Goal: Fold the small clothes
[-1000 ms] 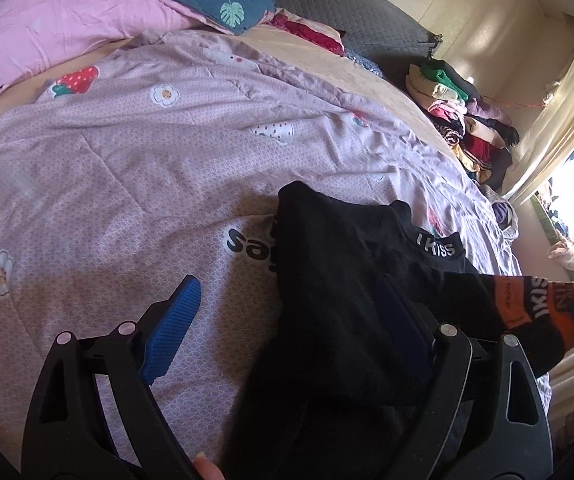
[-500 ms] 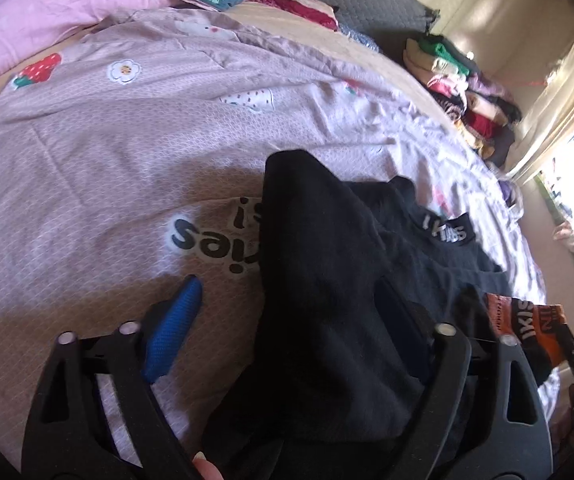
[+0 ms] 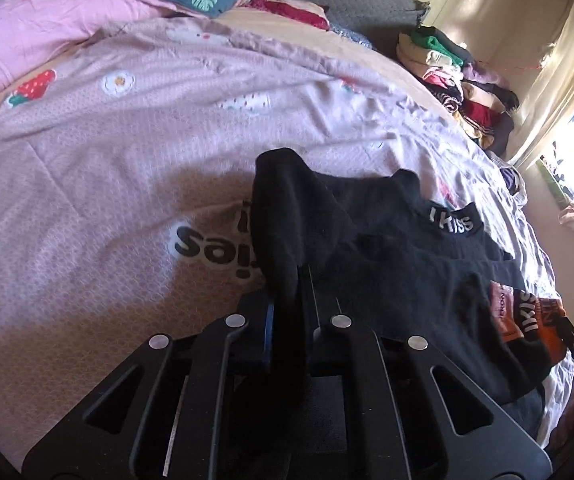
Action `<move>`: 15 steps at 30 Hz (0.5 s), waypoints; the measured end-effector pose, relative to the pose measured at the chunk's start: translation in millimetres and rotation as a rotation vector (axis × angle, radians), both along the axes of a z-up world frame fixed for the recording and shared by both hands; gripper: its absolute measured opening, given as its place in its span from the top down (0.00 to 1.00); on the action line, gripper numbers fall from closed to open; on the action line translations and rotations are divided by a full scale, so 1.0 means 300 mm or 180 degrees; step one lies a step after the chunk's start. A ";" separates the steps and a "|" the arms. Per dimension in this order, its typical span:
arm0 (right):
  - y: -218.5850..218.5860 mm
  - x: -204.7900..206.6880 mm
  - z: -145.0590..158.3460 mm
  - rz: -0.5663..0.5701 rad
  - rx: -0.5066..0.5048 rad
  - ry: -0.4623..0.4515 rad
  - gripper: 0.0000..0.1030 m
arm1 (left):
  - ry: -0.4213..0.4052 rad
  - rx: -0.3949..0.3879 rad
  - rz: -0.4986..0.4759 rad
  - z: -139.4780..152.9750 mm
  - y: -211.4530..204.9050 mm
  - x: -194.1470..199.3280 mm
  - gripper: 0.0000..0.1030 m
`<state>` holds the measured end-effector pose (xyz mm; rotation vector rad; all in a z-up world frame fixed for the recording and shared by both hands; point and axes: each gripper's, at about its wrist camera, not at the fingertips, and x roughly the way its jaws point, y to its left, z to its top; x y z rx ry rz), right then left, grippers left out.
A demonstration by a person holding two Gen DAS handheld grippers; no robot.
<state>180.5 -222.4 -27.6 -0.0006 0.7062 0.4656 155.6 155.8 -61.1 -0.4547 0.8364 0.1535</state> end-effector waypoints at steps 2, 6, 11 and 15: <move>-0.015 0.013 -0.018 -0.0106 -0.0056 0.0085 0.96 | -0.0008 0.0007 0.0000 0.001 -0.001 -0.002 0.95; -0.054 0.030 -0.036 -0.0291 -0.0104 0.0164 1.00 | 0.0000 -0.0014 0.0020 0.002 0.000 -0.010 0.92; -0.093 0.035 -0.035 -0.0373 0.0047 0.0249 1.00 | -0.0045 -0.0019 0.0049 0.020 0.006 -0.036 0.89; -0.064 0.026 -0.033 -0.0252 0.0072 0.0270 1.00 | -0.0160 0.0107 0.0066 0.071 -0.001 -0.061 0.87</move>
